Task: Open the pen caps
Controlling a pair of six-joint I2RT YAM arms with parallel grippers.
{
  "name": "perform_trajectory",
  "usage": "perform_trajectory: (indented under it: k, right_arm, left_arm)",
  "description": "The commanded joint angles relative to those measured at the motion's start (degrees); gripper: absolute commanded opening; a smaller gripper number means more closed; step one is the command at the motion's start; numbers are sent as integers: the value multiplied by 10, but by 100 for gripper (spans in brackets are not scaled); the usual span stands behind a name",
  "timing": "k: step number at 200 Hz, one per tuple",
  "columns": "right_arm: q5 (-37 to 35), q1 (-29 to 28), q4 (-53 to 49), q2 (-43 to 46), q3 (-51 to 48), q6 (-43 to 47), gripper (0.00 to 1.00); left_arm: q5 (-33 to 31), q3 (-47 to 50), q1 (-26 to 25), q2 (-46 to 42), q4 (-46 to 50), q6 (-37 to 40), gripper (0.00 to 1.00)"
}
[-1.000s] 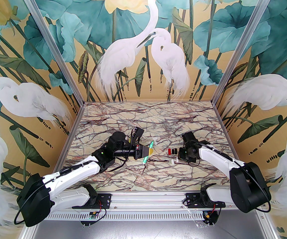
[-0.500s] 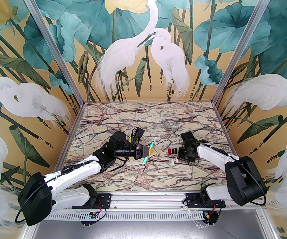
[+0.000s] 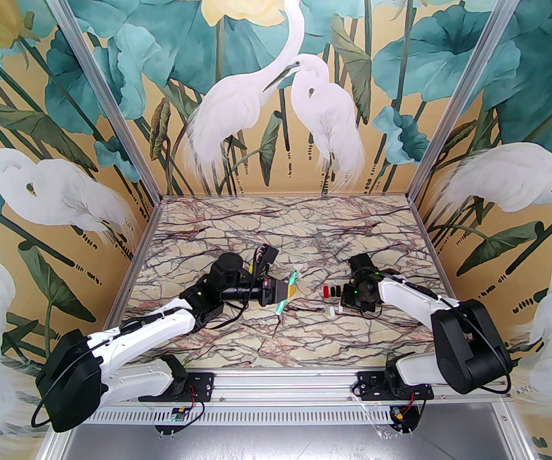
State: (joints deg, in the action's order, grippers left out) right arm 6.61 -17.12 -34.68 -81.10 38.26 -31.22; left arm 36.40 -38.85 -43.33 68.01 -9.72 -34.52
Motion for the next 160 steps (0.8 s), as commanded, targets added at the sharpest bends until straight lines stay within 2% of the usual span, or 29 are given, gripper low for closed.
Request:
perform_trajectory:
  k: [1, 117, 160]
  right_arm:
    - [-2, 2, 4, 2, 0, 6, 26]
    - [9, 2, -33, 66, 2, -7, 27]
    - [18, 2, -51, 121, 11, -6, 29]
  left_arm:
    - [12, 8, 4, 12, -16, -4, 8]
    - [11, 13, 4, 18, -24, -9, 8]
    - [-6, 6, 3, 19, 2, -5, 8]
